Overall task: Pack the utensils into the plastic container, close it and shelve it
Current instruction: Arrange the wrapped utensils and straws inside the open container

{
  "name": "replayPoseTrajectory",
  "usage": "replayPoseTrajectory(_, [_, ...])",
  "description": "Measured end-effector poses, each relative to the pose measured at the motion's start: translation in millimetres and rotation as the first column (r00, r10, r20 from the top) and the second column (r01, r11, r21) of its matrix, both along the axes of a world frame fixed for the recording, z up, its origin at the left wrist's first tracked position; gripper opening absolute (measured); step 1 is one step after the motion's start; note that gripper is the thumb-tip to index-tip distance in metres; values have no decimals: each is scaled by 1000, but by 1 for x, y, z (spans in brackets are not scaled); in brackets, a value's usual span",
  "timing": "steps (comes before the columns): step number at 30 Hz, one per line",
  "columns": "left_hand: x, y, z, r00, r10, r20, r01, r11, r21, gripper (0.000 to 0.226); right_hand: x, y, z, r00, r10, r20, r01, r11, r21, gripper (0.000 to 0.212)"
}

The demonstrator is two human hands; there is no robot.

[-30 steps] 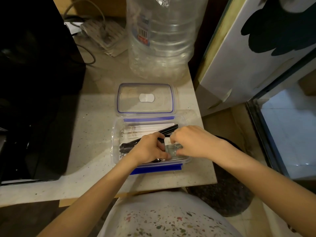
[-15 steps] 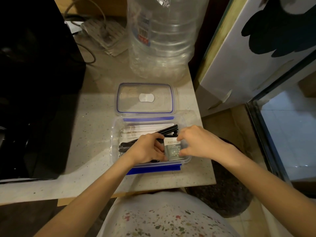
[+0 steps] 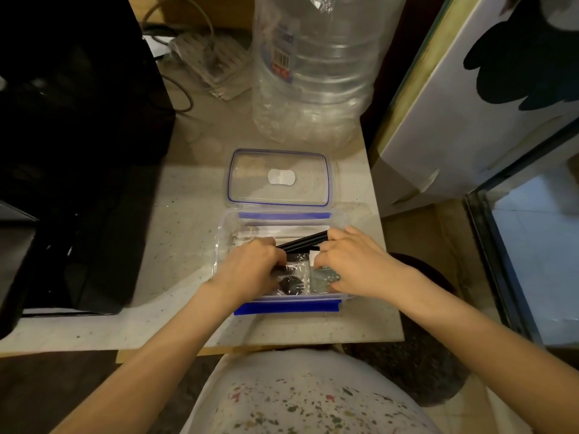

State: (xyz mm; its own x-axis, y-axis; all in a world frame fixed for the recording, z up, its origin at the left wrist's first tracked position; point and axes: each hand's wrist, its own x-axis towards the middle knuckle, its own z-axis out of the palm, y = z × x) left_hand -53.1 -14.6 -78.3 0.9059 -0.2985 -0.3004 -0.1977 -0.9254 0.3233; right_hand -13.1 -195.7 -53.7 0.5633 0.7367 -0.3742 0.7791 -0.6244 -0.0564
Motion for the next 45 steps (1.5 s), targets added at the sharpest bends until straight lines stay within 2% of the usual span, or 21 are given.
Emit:
replayPoseTrajectory(5, [-1, 7, 1, 999, 24, 41, -28, 996, 84, 36, 5, 5, 1, 988, -108, -111, 120, 987, 106, 37])
replayPoseTrajectory(8, [-3, 11, -1, 995, 51, 90, -65, 984, 164, 30, 5, 19, -6, 976, -187, -110, 204, 964, 170, 28])
replayPoseTrajectory(12, [-4, 13, -3, 990, 59, 128, -84, 976, 200, 25, 2, 34, -19, 968, -222, -119, 240, 956, 171, 23])
replayPoseTrajectory(15, [-2, 13, -1, 985, 66, 158, -92, 983, 162, 19, 3, 38, -21, 961, -254, -106, 271, 943, 196, 23])
replayPoseTrajectory(19, [-2, 16, 11, 974, 123, 188, -130, 991, 23, 21, 4, 35, -15, 941, -301, -154, 333, 905, 266, 20])
replayPoseTrajectory(23, [-1, 20, 18, 988, 102, 117, -96, 994, -50, 19, 6, 28, -9, 881, -367, -298, 453, 836, 308, 21])
replayPoseTrajectory(26, [-1, 17, 14, 998, 54, -17, -54, 998, -25, 17, 2, 27, -11, 852, -352, -388, 459, 859, 228, 24])
replayPoseTrajectory(29, [-4, 12, 9, 998, 26, -55, -23, 998, 52, 19, -2, 28, -14, 885, -314, -343, 386, 908, 163, 22])
replayPoseTrajectory(32, [-4, 10, 4, 995, 19, -94, -11, 996, 83, 18, 1, 25, -12, 903, -305, -304, 369, 911, 183, 18])
replayPoseTrajectory(38, [1, 12, 2, 987, 68, -143, -68, 998, 5, 16, 19, 22, -17, 957, -286, -56, 292, 935, 202, 26])
replayPoseTrajectory(42, [7, 12, 2, 988, 155, -22, -156, 987, -28, 21, 20, 23, -27, 970, -243, 11, 241, 965, 102, 27])
replayPoseTrajectory(45, [10, 6, -2, 986, 165, 19, -165, 986, 2, 34, 19, 24, -29, 975, -222, 25, 219, 971, 97, 24])
